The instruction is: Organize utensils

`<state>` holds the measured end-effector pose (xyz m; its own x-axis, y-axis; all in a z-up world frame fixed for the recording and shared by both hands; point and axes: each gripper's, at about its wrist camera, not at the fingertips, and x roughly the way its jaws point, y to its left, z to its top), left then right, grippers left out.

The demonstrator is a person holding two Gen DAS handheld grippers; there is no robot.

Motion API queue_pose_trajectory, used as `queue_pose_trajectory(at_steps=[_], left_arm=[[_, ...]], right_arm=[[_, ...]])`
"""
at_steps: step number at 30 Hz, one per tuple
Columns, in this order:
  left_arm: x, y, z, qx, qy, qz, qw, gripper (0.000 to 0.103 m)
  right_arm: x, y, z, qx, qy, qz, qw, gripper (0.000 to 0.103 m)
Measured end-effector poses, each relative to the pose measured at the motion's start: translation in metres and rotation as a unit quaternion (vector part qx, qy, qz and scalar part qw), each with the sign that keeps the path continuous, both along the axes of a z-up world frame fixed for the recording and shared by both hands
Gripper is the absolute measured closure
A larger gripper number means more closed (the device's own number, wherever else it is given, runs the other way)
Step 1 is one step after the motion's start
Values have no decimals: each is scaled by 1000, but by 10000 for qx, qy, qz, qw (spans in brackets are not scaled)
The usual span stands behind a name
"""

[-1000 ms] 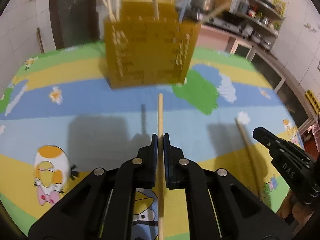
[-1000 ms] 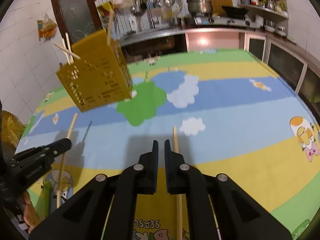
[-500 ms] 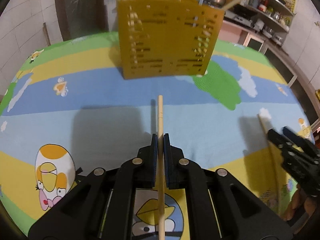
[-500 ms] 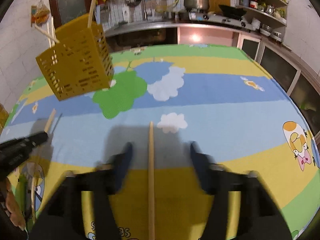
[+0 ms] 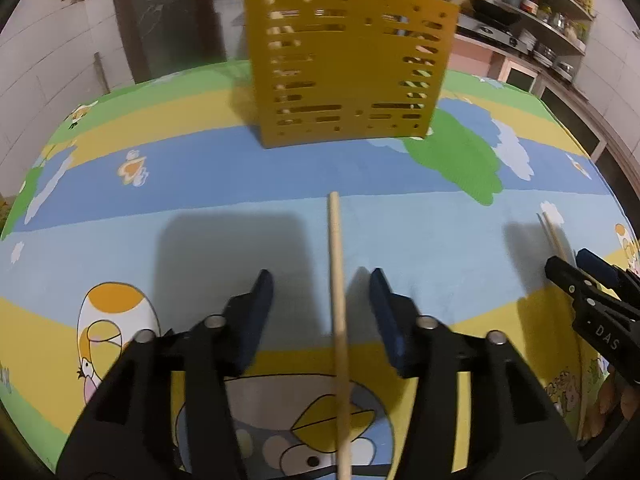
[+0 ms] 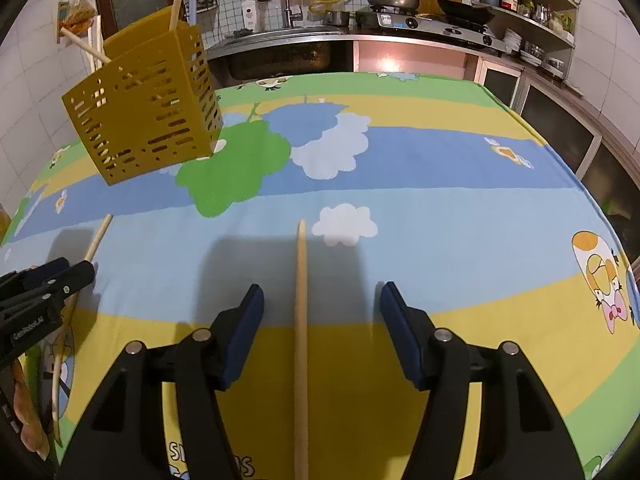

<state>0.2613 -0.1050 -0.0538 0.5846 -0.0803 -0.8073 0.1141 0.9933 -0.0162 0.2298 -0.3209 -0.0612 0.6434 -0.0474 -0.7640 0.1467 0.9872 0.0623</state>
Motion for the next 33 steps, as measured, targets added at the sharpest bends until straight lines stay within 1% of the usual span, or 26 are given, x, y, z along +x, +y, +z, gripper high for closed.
queue_pose_trajectory(at_steps=[4, 5, 9, 15, 16, 19, 20, 22, 23, 28, 30, 33], left_arm=[[-2, 1, -2, 59, 5, -99, 9999, 50], [-1, 0, -2, 57, 21, -117, 9999, 48], [-2, -3, -3, 184, 10, -225, 9996, 45], [-1, -3, -4, 125, 64, -382, 9992, 39], [-1, -4, -5, 152, 82, -414, 9990, 34], [3, -4, -8, 283, 212, -289, 9990, 11], [5, -1, -9, 286, 289, -215, 9989, 5], [7, 3, -10, 162, 364, -225, 9990, 5], [7, 4, -10, 174, 370, -261, 9988, 5], [0, 0, -10, 283, 268, -398, 9984, 5], [0, 0, -10, 279, 253, -422, 9984, 6], [2, 2, -10, 201, 253, -386, 9987, 9]], right_arm=[[-1, 5, 0, -133, 43, 5, 9999, 43], [-1, 6, 0, -153, 56, -1, 9999, 44], [-2, 8, 1, -114, 115, -30, 9999, 50], [-3, 8, 0, -114, 37, 61, 9999, 51], [-2, 8, 0, -135, 35, 60, 9999, 51], [-2, 9, -1, -148, 27, 62, 9999, 50], [-2, 8, -1, -121, 25, 66, 9999, 50], [-2, 7, -1, -68, 16, 76, 9999, 49], [-2, 6, -1, -51, 13, 78, 10000, 49], [-2, 7, -2, -77, 38, 127, 9999, 38], [-2, 5, -3, 17, 33, 149, 9999, 32], [-2, 3, -3, 91, 17, 171, 9998, 32]])
